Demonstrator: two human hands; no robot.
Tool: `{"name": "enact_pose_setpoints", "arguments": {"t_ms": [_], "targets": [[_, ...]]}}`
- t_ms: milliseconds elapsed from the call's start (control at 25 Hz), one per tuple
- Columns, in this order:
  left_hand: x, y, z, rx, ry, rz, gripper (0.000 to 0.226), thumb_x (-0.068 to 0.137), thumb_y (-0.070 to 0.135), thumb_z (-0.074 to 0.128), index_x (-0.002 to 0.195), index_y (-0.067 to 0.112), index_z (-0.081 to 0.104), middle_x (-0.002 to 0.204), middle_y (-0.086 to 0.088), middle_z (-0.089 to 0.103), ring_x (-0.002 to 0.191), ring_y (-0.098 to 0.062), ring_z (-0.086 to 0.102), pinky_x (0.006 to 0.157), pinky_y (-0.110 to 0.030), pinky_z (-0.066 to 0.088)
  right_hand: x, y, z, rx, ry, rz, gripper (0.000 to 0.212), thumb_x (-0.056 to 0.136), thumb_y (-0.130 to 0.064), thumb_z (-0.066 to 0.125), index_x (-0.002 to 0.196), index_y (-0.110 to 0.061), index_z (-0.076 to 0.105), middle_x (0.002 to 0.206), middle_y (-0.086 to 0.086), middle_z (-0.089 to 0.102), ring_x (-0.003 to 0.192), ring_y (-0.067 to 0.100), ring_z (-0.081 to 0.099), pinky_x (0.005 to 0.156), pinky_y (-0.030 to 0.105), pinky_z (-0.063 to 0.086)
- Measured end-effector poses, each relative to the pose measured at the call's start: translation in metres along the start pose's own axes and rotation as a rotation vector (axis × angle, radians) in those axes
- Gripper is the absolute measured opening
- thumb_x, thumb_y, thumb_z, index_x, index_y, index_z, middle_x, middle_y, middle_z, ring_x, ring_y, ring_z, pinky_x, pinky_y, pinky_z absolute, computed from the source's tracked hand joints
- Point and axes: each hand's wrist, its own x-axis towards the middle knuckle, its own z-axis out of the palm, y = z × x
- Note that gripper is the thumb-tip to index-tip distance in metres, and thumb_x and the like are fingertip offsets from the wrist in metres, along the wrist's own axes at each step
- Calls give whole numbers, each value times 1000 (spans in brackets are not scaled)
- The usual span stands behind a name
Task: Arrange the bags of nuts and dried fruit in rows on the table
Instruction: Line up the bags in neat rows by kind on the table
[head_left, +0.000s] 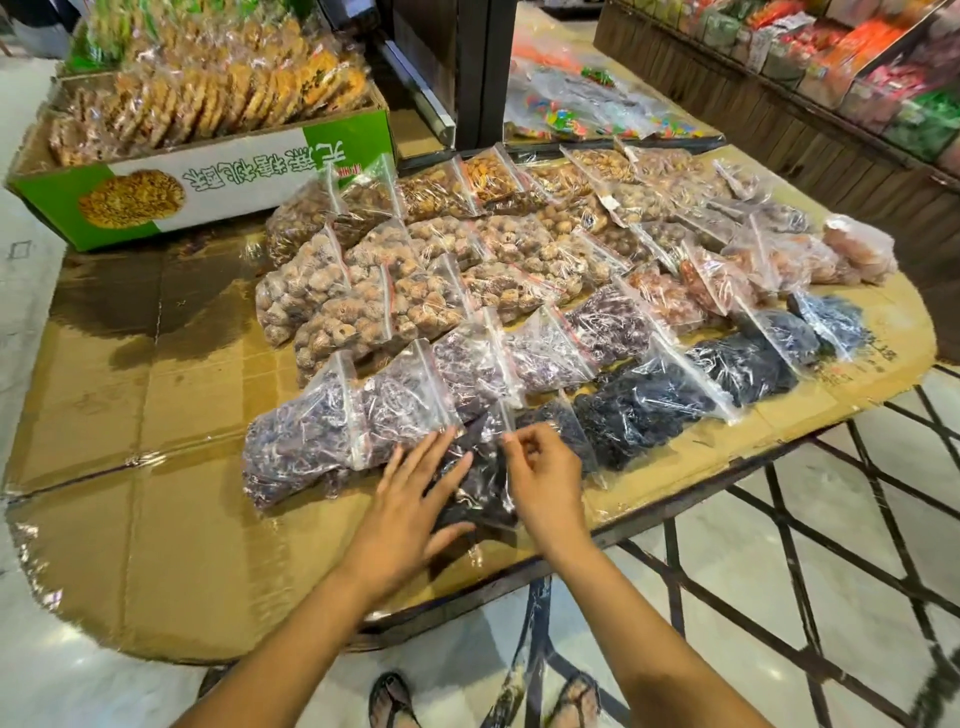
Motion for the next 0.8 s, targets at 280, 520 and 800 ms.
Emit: {"name": "enact_pose_setpoints", "arguments": {"t_ms": [280,520,800], "targets": [[19,53,-3,-99,140,-358,89,77,73,48,149,26,24,154,2,28,141,-21,25,114,-48,25,47,47,-88,-615,-163,-63,30,97,-32,50,101,-3,56,101,16,62,94,34,62,67,35,43],[24,67,8,17,164,-388,90,76,79,39,149,28,25,155,0,28,141,-26,25,110,-56,23,38,63,-91,-420,-358,150,45,98,-43,45,120,-4,45,112,17,65,106,37,59,86,42,49],[25,72,6,35,138,-414,102,66,88,43,149,32,23,155,4,26,142,-25,23,110,-57,21,37,55,-74,382,-225,597,40,98,-28,54,130,-7,42,106,6,54,82,20,55,68,29,43]]}}
